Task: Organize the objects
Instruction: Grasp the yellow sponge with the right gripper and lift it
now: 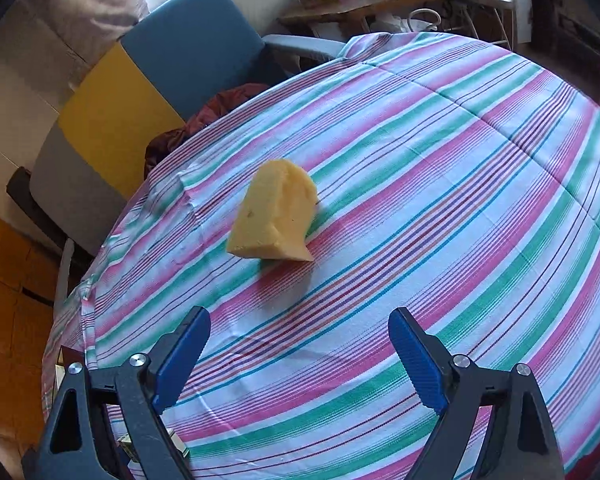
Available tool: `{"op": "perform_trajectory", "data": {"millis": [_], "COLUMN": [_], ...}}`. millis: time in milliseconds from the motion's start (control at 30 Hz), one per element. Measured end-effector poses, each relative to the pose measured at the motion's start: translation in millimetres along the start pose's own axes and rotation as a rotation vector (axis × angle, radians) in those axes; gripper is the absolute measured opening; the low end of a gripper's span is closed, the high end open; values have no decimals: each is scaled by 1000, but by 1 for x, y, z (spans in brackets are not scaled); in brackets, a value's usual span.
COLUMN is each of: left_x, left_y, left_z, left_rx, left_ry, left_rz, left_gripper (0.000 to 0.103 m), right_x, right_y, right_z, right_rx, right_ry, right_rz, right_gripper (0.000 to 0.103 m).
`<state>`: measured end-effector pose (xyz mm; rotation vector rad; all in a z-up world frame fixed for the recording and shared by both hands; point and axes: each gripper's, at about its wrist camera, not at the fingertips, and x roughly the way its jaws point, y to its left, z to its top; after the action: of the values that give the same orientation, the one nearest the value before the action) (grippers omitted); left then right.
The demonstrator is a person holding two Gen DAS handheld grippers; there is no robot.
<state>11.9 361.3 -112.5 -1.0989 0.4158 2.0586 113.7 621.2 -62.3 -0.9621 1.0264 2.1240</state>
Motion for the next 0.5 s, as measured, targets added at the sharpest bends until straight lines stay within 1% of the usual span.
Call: {"op": "perform_trajectory", "data": {"millis": [133,200,267,367,500], "left_x": [-1,-1,-2,-1,3], "left_y": [3,2,2,3,3], "left_z": [-4,-5,-6,-8,-11], "left_rx": [2,6,4,-2,-8], "left_ry": [-14,-14,-13,-6,16], "left_rz": [0,2,-1,-7,-4], "left_gripper": [76,76,76,75,75], "right_x": [0,6,19,46,77], "right_y": [7,14,23,34,45], "right_z": [10,22,36,55,69], "right_rx": [3,-3,-9,-17,-43], "right_ry": [-10,-23,-27,-6,12], "right_rz": [-2,-17,-49,-98,-171], "right_gripper": [91,91,93,93,93]}}
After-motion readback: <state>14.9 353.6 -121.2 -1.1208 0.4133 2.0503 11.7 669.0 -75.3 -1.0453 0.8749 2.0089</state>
